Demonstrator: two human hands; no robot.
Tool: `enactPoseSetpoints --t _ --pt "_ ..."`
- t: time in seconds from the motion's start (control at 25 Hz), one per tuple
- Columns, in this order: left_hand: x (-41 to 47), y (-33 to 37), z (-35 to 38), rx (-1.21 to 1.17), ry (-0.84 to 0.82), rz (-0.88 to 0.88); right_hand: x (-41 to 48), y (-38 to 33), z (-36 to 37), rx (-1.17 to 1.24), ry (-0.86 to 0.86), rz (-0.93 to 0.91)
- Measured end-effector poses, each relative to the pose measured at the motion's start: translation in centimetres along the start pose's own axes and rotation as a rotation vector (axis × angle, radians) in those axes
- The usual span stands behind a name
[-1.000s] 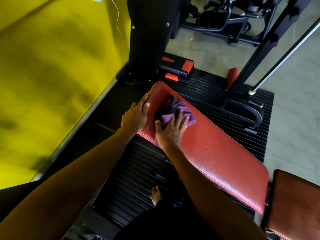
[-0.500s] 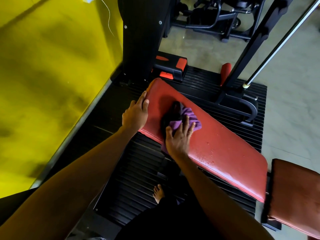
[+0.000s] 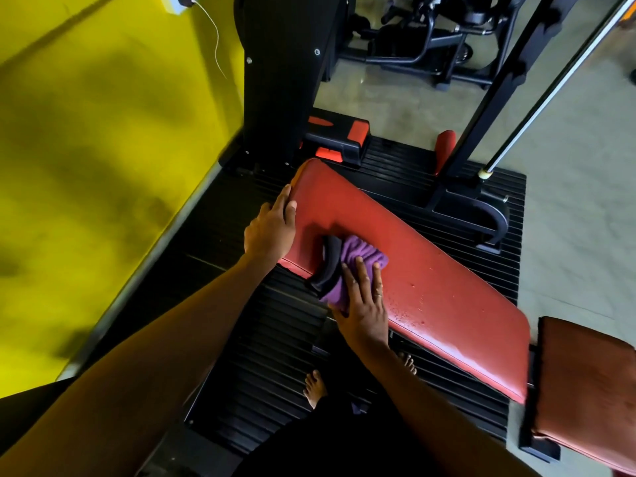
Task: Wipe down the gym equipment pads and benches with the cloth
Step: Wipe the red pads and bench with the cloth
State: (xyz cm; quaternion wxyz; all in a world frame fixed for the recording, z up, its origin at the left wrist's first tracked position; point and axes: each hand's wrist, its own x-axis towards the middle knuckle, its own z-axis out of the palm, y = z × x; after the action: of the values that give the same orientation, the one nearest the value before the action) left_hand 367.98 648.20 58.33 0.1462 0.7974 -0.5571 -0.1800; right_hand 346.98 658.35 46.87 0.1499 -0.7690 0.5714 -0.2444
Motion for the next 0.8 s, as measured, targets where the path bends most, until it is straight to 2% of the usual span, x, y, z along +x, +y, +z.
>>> enactPoseSetpoints --t 0.12,0.28,0.44,0.64,0.8 --pt "-0.1 0.1 0.0 0.011 0.009 0.014 1.3 -1.5 0.5 0.096 0.007 0.01" --pt "-0.2 0.0 -0.2 0.036 0.034 0.023 6.2 -6.7 0.4 0.085 -0.052 -0.086" --pt "-0.4 -0.2 0.2 0.035 0.085 0.048 4.9 -3.9 -0.9 0.005 -0.142 -0.069" --pt "-0.2 0.1 0.5 0.039 0.073 0.037 3.7 2.0 -2.3 0.069 -0.176 0.2" --pt "0.4 0.2 0.7 0.133 0.125 0.126 11.2 1.4 -3.2 0.172 -0.161 0.427"
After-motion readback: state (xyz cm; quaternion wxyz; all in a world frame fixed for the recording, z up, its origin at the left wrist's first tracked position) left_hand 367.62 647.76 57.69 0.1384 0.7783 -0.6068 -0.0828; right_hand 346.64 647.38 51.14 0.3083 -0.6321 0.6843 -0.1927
